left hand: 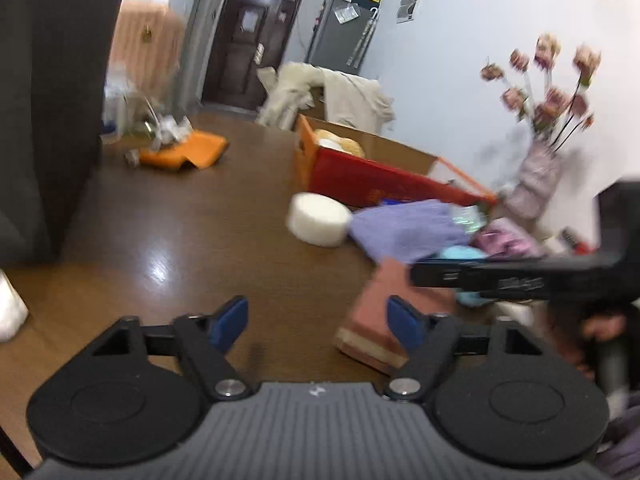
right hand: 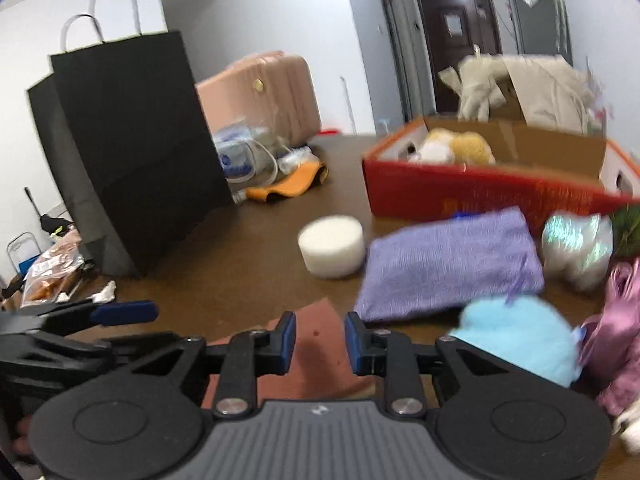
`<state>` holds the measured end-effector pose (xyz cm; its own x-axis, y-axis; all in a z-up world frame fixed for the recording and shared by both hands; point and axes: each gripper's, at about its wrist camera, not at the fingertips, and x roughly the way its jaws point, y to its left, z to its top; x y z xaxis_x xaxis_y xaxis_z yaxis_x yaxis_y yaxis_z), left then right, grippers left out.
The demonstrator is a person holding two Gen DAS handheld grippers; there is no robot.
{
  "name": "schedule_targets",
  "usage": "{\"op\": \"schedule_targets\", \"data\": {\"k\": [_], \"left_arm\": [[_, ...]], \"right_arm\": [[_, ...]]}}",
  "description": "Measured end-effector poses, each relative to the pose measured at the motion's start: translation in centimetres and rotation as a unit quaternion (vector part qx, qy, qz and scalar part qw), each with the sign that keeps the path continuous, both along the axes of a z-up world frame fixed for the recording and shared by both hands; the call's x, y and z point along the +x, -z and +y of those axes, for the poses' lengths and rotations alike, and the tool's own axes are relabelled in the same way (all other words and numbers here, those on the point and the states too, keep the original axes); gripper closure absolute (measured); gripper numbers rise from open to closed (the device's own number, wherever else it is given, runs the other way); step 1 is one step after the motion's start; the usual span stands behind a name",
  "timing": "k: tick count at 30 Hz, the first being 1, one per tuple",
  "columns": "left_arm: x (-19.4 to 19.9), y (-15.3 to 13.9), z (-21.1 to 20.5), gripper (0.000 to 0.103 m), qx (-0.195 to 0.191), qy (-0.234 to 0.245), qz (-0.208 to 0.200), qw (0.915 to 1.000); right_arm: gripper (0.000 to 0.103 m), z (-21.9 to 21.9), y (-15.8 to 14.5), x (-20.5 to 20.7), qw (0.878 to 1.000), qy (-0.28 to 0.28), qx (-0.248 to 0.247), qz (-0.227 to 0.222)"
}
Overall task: Organize soft objects
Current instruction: 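Grasp the pink sponge block with the left tool while the right tool grips it too, then lower the pink sponge into the red box and open both tools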
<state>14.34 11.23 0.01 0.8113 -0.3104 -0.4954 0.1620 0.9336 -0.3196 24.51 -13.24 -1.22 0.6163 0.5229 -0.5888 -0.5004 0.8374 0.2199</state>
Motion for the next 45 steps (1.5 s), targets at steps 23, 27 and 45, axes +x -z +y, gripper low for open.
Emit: {"op": "schedule_targets", "data": {"k": [23, 27, 45], "left_arm": [[1.4, 1.3, -3.6, 0.066, -0.045, 0.043, 0.046, 0.9970], [3.3, -0.4, -4.5, 0.069, -0.047, 0.048, 0.026, 0.9974], [42.3, -5.0, -20.6, 0.070, -0.086, 0.067, 0.093, 0.9897]], "right_arm": [[0.072, -5.3, 1.9, -4.0, 0.991, 0.037, 0.116, 0.063], [0.073, -6.0, 0.5, -3.2, 0.992, 0.045, 0.112, 0.035], [0.073, -17.7, -5.4, 33.1, 0.981, 0.188, 0.032, 0.045]]}}
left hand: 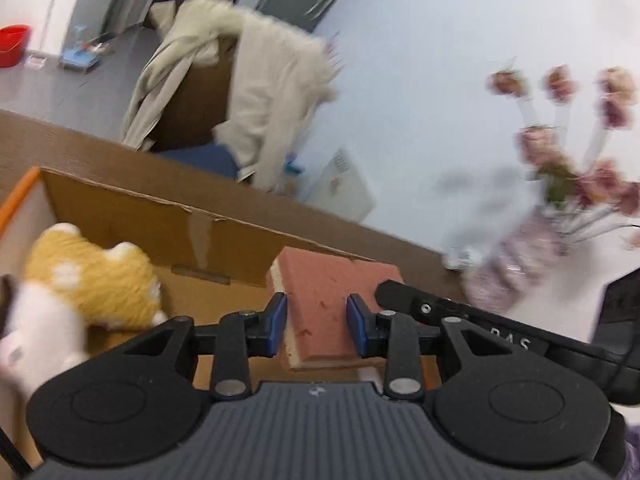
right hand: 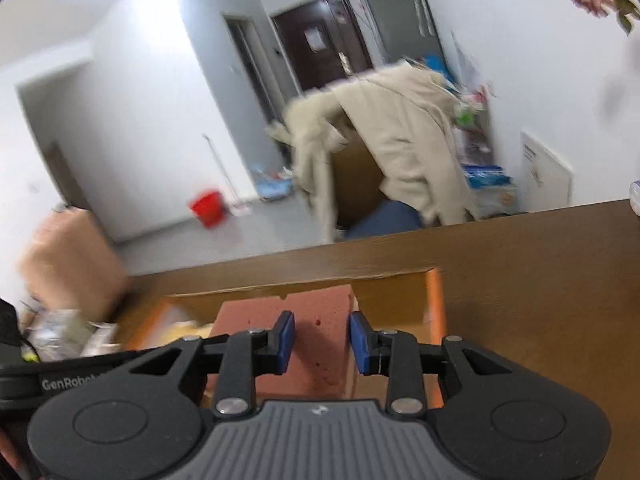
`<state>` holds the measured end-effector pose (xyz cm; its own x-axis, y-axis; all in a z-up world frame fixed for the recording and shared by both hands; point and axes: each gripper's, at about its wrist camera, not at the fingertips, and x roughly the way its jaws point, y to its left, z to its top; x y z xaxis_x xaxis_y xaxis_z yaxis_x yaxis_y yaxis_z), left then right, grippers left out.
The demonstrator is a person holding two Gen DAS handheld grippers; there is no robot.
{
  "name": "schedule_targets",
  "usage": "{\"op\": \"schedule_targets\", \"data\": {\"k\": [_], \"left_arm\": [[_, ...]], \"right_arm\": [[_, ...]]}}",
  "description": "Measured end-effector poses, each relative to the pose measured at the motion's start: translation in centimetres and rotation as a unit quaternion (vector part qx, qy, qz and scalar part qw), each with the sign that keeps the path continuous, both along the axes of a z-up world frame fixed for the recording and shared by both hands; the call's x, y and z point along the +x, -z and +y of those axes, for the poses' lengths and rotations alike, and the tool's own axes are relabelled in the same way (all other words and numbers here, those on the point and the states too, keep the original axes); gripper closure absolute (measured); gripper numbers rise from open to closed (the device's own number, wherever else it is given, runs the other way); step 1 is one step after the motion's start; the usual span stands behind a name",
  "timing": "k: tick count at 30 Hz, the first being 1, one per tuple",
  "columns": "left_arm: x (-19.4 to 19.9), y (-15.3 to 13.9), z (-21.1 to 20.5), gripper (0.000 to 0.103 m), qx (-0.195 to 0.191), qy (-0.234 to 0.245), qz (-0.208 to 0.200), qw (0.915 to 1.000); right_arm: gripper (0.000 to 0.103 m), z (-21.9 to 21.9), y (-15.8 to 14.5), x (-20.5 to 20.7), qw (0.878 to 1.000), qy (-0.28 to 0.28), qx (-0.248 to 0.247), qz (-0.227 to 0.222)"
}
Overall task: Organize soft objects
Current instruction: 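Lower the pink sponge into the red box and open both tools, then withdraw both tools from the box back over the pile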
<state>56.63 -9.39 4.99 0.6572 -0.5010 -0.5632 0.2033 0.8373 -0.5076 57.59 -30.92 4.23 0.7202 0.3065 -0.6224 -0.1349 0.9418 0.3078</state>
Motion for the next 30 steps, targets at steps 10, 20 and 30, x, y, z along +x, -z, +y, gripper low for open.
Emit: {"op": "schedule_targets", "data": {"k": [10, 20, 30], "left_arm": [[1.2, 1.5, -3.0, 0.069, 0.109, 0.021, -0.003, 0.9938], [-10.8, -9.1, 1.3, 0.050, 0.141, 0.033, -0.159, 0.9766], [-29.1, -8.7, 8.1, 0.019, 0.174, -0.022, -0.235, 0.9561]], "right_arm": [[0.061, 0.6, 0.7, 0.8, 0.997, 0.016, -0.066, -0.038], [0.043, 0.2, -8.1, -8.0, 0.993, -0.008, -0.053, -0.104], [0.015, 0.1, -10.7, -25.3, 0.984, -0.051, -0.030, -0.165]]}}
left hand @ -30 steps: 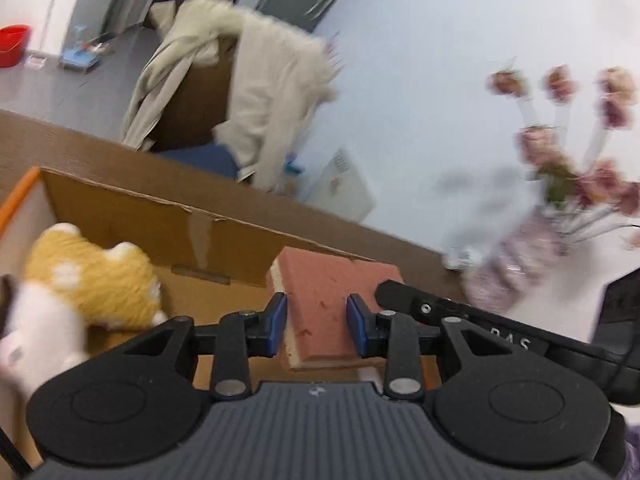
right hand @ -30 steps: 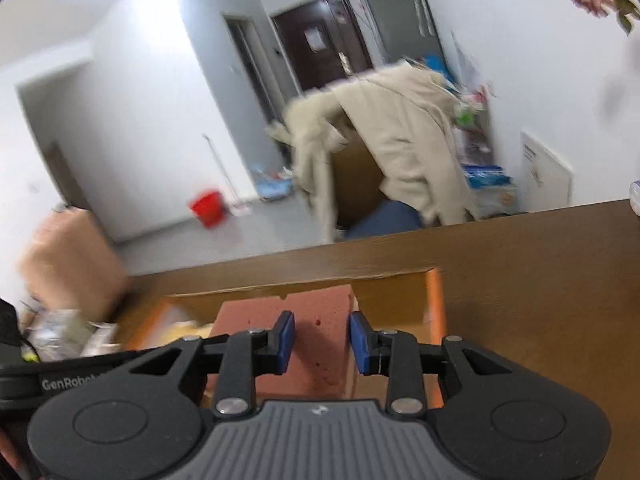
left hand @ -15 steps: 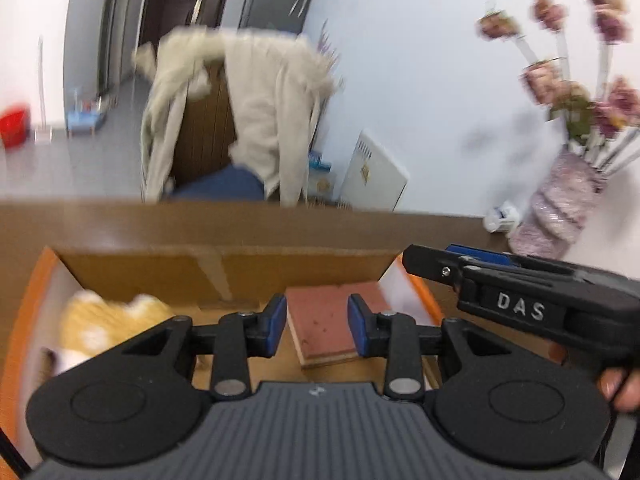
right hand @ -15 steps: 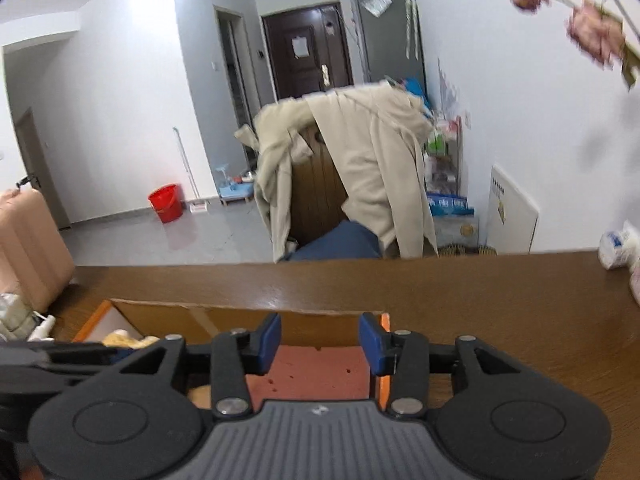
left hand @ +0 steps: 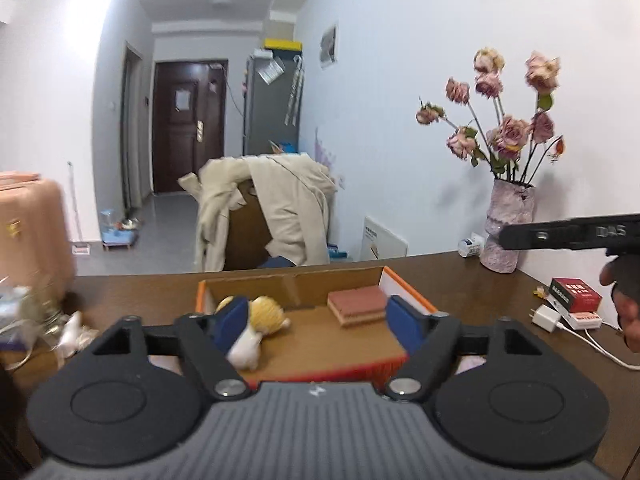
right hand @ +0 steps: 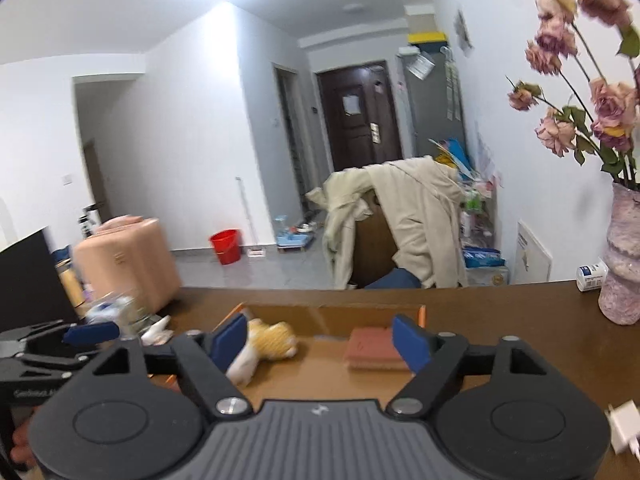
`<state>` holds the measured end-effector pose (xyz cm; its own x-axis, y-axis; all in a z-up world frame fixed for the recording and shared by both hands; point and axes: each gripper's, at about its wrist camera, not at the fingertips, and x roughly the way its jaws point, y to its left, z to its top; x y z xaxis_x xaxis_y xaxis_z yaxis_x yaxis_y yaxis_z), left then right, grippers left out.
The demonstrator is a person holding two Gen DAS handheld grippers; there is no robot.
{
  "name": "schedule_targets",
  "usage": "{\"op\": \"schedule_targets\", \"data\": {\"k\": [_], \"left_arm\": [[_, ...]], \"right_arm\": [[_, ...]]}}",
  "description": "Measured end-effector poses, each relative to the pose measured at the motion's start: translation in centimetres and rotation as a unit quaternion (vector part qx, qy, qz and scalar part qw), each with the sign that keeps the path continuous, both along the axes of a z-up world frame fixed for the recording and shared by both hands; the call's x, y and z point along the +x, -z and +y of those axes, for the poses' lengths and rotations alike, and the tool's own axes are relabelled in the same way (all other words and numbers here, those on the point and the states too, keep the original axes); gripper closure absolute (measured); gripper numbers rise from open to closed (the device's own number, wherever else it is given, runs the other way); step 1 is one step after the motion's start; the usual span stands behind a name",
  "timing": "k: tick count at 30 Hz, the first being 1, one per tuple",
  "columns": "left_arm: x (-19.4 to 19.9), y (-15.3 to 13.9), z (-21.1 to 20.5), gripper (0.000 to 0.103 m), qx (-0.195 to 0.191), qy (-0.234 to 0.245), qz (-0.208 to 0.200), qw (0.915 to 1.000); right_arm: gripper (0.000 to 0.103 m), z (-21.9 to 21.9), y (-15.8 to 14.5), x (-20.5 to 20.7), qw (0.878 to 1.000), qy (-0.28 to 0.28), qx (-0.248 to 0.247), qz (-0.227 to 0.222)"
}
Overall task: Organize soft objects
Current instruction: 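Withdraw both tools from the box back over the pile, then grasp the purple satin scrunchie with the right tool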
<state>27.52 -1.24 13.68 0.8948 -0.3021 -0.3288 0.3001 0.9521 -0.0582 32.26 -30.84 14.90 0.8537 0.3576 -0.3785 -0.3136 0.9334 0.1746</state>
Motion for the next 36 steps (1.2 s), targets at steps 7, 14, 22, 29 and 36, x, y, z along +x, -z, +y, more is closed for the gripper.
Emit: {"op": "schedule_targets", "data": {"k": [7, 14, 22, 29, 36], "left_arm": [[-9.6, 3.4, 3.1, 0.014, -0.014, -0.032, 0.001, 0.9994], [-13.9, 9.5, 3.0, 0.011, -0.009, -0.055, 0.086, 0.9948], [-12.7, 10.6, 0.5, 0.010, 0.024, -0.035, 0.086, 0.9954], [-9.9, 11.4, -1.4, 0.010, 0.043, -0.037, 0.109, 0.9925], [-7.7, 11.2, -2.1, 0.010, 0.057, -0.043, 0.114, 0.9909]], "right_arm": [[0.015, 2.7, 4.4, -12.1, 0.997, -0.009, -0.071, -0.034], [0.015, 3.4, 11.3, -18.4, 0.999, 0.010, -0.027, 0.044], [0.016, 3.4, 13.2, -17.6, 0.996, 0.049, -0.038, 0.065], [0.016, 5.2, 14.1, -11.7, 0.996, 0.046, -0.040, 0.064], [0.040, 4.8, 15.8, -7.2, 0.992, 0.077, -0.044, 0.093]]}}
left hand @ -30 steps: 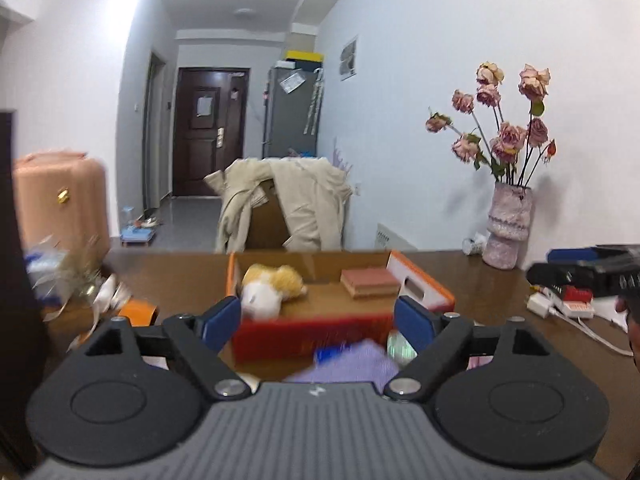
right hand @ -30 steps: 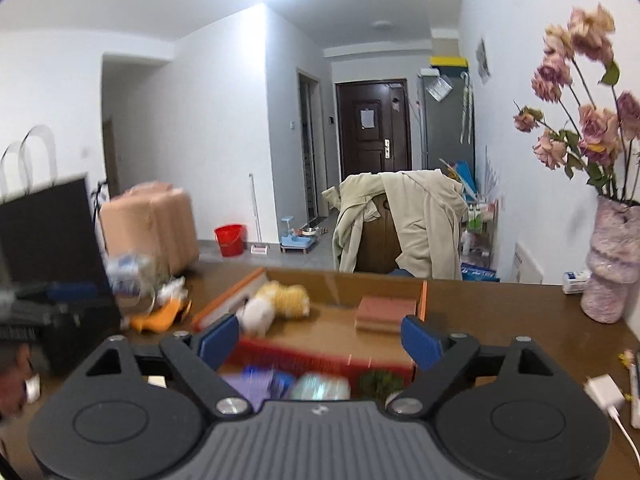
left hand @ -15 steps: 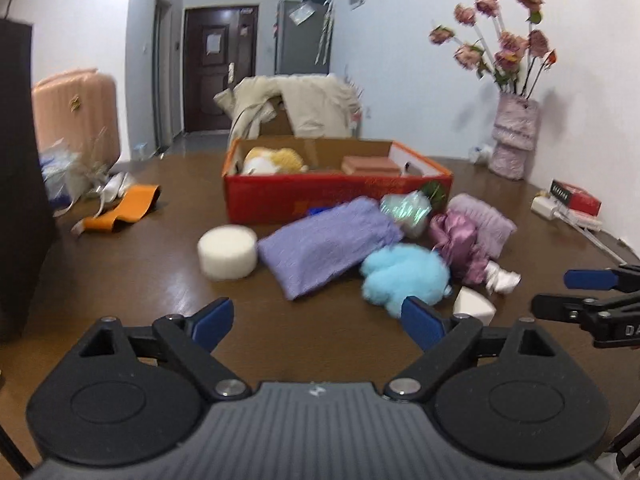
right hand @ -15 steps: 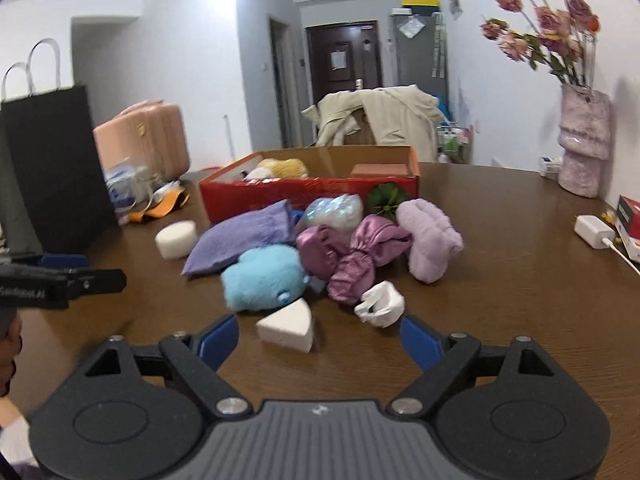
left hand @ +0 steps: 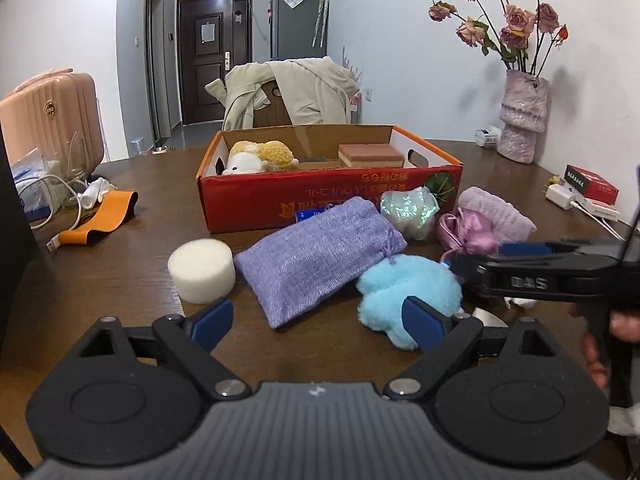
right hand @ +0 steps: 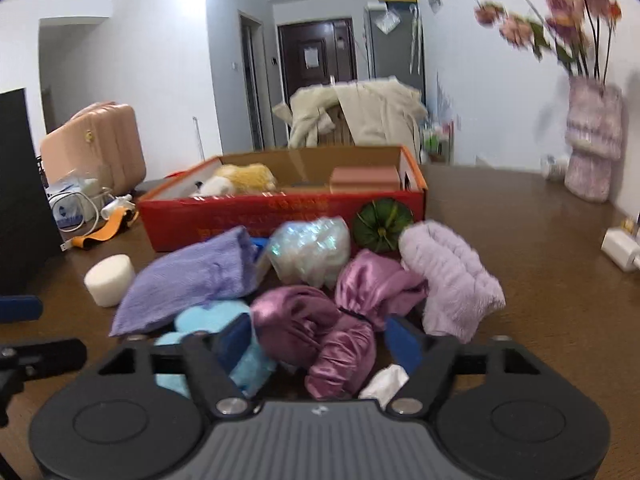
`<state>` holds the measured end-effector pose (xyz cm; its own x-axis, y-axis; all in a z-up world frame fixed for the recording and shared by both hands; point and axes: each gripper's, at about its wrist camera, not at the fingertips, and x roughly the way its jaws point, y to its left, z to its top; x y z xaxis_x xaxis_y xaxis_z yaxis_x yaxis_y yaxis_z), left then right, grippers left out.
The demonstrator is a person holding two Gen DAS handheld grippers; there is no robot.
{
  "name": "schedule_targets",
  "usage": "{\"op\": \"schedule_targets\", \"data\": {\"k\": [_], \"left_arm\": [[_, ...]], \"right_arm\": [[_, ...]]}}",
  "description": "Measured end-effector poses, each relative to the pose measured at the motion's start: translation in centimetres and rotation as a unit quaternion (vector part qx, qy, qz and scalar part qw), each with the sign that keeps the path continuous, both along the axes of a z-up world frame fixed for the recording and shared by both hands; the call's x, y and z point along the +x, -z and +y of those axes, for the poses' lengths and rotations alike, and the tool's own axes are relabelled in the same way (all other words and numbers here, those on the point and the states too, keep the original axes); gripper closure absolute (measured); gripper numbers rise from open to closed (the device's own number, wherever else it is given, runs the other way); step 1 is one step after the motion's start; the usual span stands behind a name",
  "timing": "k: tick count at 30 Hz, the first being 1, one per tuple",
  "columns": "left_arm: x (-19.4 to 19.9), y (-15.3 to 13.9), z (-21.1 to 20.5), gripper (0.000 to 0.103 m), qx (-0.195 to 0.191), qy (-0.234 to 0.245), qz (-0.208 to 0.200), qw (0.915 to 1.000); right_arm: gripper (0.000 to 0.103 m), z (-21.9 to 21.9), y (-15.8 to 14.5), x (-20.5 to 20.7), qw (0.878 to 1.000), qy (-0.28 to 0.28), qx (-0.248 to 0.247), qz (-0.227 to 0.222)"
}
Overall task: Organize soft objects
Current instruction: 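Grasp the purple satin scrunchie with the right tool, then close the left tool on the scrunchie beside the right tool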
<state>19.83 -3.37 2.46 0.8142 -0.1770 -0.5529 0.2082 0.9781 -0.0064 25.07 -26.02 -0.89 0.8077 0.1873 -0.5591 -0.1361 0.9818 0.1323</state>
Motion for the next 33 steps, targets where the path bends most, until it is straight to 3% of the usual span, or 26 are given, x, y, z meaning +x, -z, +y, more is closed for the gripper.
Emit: {"op": "schedule_targets", "data": {"k": [4, 8, 12, 13, 15, 18, 22, 24, 26, 29, 31, 33], "left_arm": [[1.5, -0.1, -0.6, 0.010, -0.003, -0.008, -0.001, 1.0000], [3.0, -0.7, -2.3, 0.010, -0.014, 0.022, -0.014, 0.9996], [3.6, -1.2, -4.6, 0.011, -0.014, 0.057, -0.033, 0.9977], [3.5, -1.2, -5.0, 0.012, -0.015, 0.064, -0.035, 0.9973], [3.3, -1.0, -5.4, 0.012, -0.019, 0.070, -0.033, 0.9968], [3.0, -0.8, -5.2, 0.014, -0.024, 0.065, -0.029, 0.9972], [1.4, -1.6, -2.4, 0.014, -0.066, 0.048, -0.061, 0.9948], [0.3, -2.3, -0.3, 0.014, -0.086, 0.035, -0.081, 0.9924], [-0.5, -2.5, 1.5, 0.014, -0.096, 0.019, -0.085, 0.9916], [-1.0, -1.7, 3.9, 0.014, -0.119, -0.001, -0.058, 0.9912], [-0.8, 0.1, 5.2, 0.020, -0.152, -0.014, -0.017, 0.9882], [-0.1, 1.9, 5.8, 0.033, -0.172, -0.009, 0.037, 0.9844]], "right_arm": [[0.040, -3.2, -0.3, -1.6, 0.999, 0.032, 0.011, -0.003], [0.041, -4.9, -0.1, -1.7, 0.998, 0.058, 0.012, -0.001], [0.045, -5.2, 0.3, -0.6, 0.999, 0.033, 0.029, 0.004], [0.048, -5.1, 0.6, -0.3, 0.999, 0.020, 0.041, 0.009], [0.076, -4.7, 1.4, 0.5, 0.998, 0.002, 0.049, 0.030], [0.085, -4.2, 0.9, 0.3, 0.999, -0.006, 0.033, 0.010], [0.085, -2.5, -2.3, -2.5, 0.993, -0.094, 0.017, -0.064], [0.085, -1.1, -3.9, -4.6, 0.980, -0.175, 0.025, -0.093], [0.085, 0.6, -4.3, -6.2, 0.966, -0.242, 0.039, -0.088], [0.084, 3.6, -2.6, -7.2, 0.948, -0.313, 0.034, -0.047], [0.084, 5.3, -1.0, -7.4, 0.943, -0.333, 0.007, -0.025], [0.084, 6.1, 0.0, -7.3, 0.942, -0.334, -0.008, -0.014]]}}
